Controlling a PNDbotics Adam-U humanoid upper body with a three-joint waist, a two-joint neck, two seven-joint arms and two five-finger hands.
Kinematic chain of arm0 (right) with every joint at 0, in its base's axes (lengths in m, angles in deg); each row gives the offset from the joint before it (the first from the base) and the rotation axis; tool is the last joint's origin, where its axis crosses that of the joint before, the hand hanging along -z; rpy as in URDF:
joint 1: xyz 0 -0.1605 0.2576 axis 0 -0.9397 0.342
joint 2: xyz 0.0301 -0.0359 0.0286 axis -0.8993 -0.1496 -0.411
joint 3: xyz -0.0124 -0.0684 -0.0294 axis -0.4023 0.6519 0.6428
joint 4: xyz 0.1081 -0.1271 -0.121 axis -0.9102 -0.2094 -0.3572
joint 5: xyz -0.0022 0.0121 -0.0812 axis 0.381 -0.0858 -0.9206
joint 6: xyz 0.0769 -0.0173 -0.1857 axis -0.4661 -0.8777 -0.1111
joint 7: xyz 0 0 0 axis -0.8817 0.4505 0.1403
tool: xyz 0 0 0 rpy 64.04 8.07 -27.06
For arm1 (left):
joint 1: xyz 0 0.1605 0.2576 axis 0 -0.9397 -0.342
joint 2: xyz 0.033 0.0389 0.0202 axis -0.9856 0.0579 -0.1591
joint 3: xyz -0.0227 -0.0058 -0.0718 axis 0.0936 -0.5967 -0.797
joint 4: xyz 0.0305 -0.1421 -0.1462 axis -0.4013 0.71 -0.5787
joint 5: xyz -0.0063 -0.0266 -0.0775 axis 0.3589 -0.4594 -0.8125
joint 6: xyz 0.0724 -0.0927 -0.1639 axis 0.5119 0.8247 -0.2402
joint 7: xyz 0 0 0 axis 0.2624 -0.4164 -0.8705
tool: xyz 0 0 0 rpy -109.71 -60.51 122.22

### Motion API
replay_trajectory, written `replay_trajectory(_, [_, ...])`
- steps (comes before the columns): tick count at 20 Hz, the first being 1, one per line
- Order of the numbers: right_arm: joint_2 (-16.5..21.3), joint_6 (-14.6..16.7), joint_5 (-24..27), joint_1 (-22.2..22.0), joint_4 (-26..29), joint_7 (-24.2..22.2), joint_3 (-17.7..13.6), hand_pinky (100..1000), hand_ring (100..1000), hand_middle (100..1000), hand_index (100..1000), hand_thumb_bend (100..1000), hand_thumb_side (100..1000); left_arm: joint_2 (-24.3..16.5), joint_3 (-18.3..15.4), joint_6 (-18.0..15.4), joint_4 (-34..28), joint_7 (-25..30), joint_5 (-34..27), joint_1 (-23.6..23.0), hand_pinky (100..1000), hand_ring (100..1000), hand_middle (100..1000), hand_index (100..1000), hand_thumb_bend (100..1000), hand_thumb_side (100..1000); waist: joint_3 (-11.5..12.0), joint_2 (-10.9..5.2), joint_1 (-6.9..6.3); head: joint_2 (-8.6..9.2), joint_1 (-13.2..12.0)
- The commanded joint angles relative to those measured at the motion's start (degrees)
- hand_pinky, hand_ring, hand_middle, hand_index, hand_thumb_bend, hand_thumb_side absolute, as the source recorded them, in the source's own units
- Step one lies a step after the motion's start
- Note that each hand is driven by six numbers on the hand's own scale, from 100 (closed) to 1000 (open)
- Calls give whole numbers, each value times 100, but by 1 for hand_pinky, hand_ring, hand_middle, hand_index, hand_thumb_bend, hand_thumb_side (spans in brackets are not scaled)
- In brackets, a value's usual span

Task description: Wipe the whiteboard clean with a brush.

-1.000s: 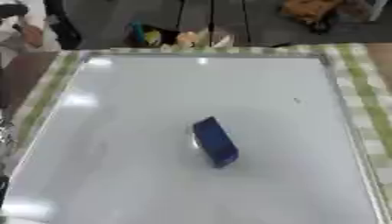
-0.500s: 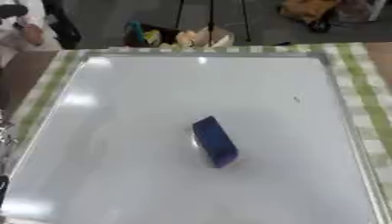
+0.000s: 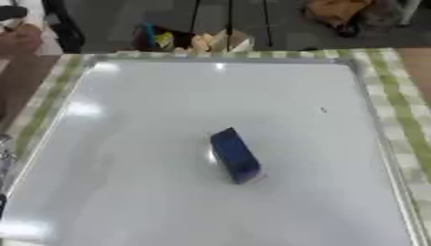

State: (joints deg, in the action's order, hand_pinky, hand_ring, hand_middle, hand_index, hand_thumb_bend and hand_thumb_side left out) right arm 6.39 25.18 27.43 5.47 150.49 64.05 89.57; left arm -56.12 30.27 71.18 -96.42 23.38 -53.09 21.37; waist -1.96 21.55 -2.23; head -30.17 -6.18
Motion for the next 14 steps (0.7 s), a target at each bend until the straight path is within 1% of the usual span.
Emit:
replay_trajectory(1, [300,-188,-210,182,88,-490,61,626,577,613,297,100,902,-152,-4,12,-97,17,-1,36,670,827,747,831,100,994,10,-149,30,24,28])
replay_trajectory(4, [341,-292,-320,326,88,-888,173,619,574,609,223,100,904,-152,3,15,-97,26,-7,34,670,827,747,831,100,993,24,-156,39,33,49])
replay_trajectory(6, [351,-363,-396,413,88,-1149,231,620,574,609,209,100,906,-150,7,18,-97,30,-11,33,670,827,747,831,100,992,29,-160,44,33,60])
replay_trajectory(8, [365,-441,-472,473,88,-1385,291,616,576,610,160,100,915,-153,11,17,-97,35,-14,36,670,827,747,832,100,990,33,-165,53,27,69])
replay_trajectory(10, [395,-564,-619,545,88,-1685,367,625,595,625,129,100,928,-152,18,21,-97,43,-18,35,670,827,747,832,100,987,37,-172,61,17,77])
replay_trajectory(14, [399,-720,-1039,717,88,-2282,486,632,605,634,112,100,935,-152,26,26,-97,56,-21,35,670,827,747,831,100,986,42,-185,72,6,91])
